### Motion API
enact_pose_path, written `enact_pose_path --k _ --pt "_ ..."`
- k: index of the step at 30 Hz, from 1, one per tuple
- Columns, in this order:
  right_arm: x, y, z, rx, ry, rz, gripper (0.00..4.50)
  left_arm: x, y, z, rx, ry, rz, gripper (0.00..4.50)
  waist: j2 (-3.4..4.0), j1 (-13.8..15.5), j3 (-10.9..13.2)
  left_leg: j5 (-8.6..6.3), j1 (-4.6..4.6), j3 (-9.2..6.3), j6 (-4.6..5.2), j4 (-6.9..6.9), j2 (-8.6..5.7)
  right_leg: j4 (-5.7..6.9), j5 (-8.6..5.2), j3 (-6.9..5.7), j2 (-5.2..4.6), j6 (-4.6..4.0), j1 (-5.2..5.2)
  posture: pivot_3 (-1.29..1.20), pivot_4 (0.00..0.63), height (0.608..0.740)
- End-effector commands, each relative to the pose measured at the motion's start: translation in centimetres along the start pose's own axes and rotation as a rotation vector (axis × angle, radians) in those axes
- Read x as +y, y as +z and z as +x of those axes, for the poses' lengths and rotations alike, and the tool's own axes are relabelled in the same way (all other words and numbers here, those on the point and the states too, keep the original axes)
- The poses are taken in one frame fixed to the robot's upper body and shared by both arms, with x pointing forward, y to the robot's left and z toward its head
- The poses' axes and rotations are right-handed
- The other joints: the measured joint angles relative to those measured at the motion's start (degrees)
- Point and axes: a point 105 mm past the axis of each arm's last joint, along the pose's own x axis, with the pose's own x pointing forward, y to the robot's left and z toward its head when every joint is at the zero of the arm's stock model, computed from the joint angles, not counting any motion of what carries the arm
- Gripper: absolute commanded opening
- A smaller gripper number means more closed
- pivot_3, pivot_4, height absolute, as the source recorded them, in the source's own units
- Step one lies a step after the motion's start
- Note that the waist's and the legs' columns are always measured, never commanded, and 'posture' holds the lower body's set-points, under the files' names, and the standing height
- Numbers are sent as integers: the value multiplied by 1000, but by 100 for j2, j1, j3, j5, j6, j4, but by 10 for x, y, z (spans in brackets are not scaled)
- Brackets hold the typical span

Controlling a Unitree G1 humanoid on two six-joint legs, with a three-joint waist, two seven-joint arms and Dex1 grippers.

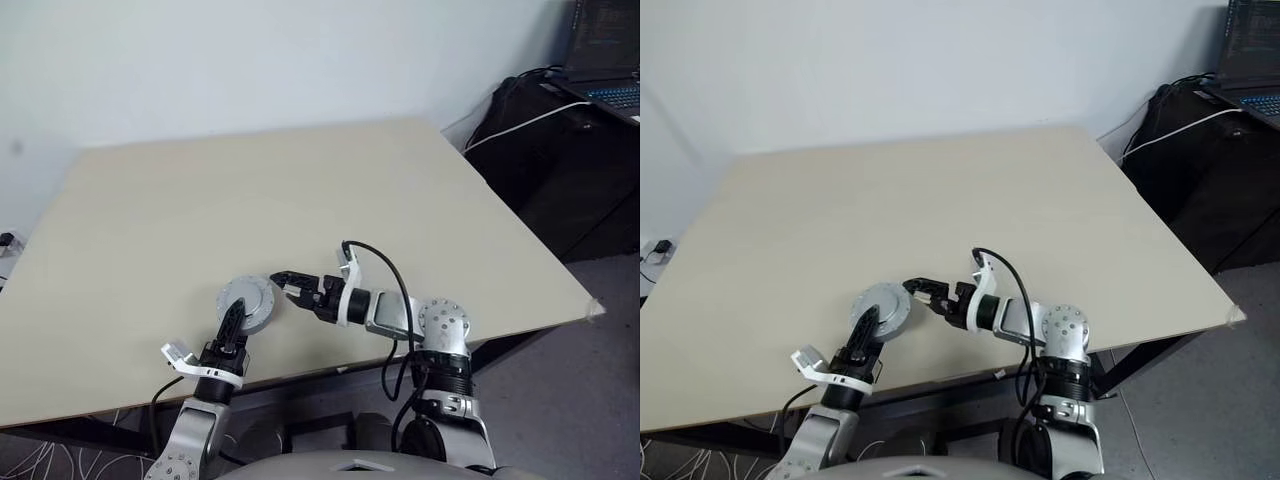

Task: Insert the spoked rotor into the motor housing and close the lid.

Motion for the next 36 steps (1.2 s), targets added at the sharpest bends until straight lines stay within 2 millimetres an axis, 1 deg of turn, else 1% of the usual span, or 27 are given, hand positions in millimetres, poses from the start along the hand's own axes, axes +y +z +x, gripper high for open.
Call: enact_pose_path --k 1,5,6,8,9,12,16,18,21,23,26,30,33,36 --pt "7 2 -5 -77 -13 -131 4500 -27 2 19 -38 -127 -1 2122 0 14 -3 0 0 0 0 0 0 0 0 0 0 0 0 0 0 740" --pt "3 10 -19 -141 -148 -497 4500 -31 21 30 -133 -105 56 2122 -1 30 -14 -2 -2 3 3 2 1 0 2 0 1 6 -2 0 0 740" --pt "1 12 -22 -166 -184 -618 4500 -32 27 34 -165 -91 67 2122 -5 34 -19 0 -1 6 0 5 1 0 3 1 1 8 0 0 0 740" --pt "-3 10 -28 -162 -239 -911 4500 -32 39 41 -215 -68 96 2122 -7 44 -25 1 6 11 -3 12 2 0 4 4 3 7 8 0 0 740" --pt "-3 7 -30 -165 -238 -1000 4500 -32 44 44 -235 -56 102 2122 -12 52 -27 1 11 14 -2 17 0 -2 1 5 0 10 16 0 0 740" --pt "-7 8 -38 -227 -258 -1180 4500 -28 61 56 -285 -15 126 2122 -35 85 -32 1 29 15 -1 28 0 -6 -13 5 2 32 60 0 0 740" --pt "-11 10 -47 -310 -297 -1360 4500 -18 83 70 -360 50 127 2122 -60 109 -39 2 29 13 -3 51 3 -5 -1 7 9 33 62 0 0 740" --pt "-11 7 -50 -339 -296 -1399 4500 -14 89 76 -372 66 126 2122 -85 130 -46 2 32 12 -1 57 0 -8 7 7 9 44 61 0 0 740" --pt "-16 4 -56 -362 -300 -1437 4500 -8 93 84 -369 92 122 2122 -108 153 -47 3 32 12 0 60 0 -9 13 8 9 42 61 0 0 740" --pt "-19 2 -60 -369 -300 -1425 4500 -4 95 89 -366 111 121 2122 -115 192 -45 9 31 11 -8 61 -2 -9 31 9 9 22 61 0 0 740" --pt "-22 -1 -63 -374 -290 -1389 4500 0 99 97 -372 133 141 2122 -122 253 -45 13 31 10 -14 62 0 -9 32 8 12 21 62 0 0 740" --pt "-22 -2 -64 -377 -280 -1374 4500 0 105 109 -380 150 158 2122 -124 281 -45 6 31 9 2 64 1 -9 34 8 15 15 65 0 0 740" --pt "-23 -2 -64 -378 -277 -1349 4500 0 113 120 -401 177 172 2122 -128 291 -45 9 31 9 2 66 1 -9 36 8 17 15 65 0 0 740" --pt "-23 -3 -64 -380 -273 -1329 4500 3 122 126 -434 220 183 2122 -130 290 -46 12 31 7 -3 65 4 -8 53 9 22 32 67 0 0 740"
